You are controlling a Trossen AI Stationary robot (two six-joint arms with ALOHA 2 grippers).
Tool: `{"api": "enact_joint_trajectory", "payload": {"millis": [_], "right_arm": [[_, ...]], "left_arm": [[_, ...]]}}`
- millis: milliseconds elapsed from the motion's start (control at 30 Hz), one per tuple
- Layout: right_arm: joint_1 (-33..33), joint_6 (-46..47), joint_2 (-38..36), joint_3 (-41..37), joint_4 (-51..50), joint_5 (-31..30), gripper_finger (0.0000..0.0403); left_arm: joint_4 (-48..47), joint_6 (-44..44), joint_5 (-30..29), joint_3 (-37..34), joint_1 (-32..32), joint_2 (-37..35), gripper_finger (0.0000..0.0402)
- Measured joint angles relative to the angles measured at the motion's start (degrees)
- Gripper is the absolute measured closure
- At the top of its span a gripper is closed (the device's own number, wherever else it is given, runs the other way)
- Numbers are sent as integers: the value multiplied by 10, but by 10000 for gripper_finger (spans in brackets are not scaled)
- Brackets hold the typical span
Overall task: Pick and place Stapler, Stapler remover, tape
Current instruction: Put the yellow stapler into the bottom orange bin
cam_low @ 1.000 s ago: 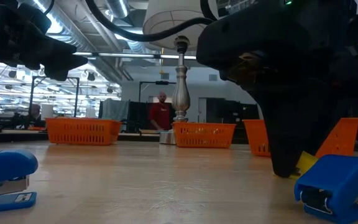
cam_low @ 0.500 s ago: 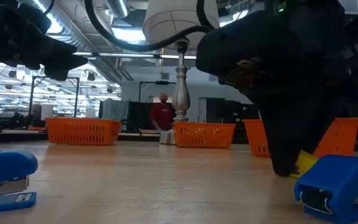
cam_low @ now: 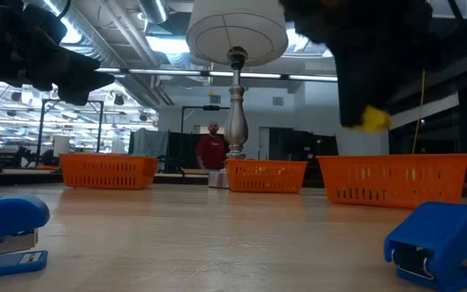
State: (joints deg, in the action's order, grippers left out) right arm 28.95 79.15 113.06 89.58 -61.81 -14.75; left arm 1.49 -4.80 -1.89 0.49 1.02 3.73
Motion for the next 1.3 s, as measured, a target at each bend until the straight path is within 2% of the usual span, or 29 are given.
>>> {"api": "enact_joint_trajectory", "payload": {"millis": [167,533,767,933,1033,1300], "right_arm": [[-4,-61,-43,1,-2,-22,328],[-44,-62,-111,0,-145,-27,328],[-71,-73,-126,0,-211,-51,328],[-89,-107,-126,-31,-199,-54,328],[-104,-108,-126,-74,-187,-30,328],[-142,-144,-126,-196,-57,23,326]], "left_arm": [[0,0,0,0,0,0,183],[0,0,0,0,0,0,183],[0,0,0,0,0,0,183],[0,0,0,0,0,0,183],[0,0,0,0,0,0,183],[0,0,0,0,0,0,183]]}}
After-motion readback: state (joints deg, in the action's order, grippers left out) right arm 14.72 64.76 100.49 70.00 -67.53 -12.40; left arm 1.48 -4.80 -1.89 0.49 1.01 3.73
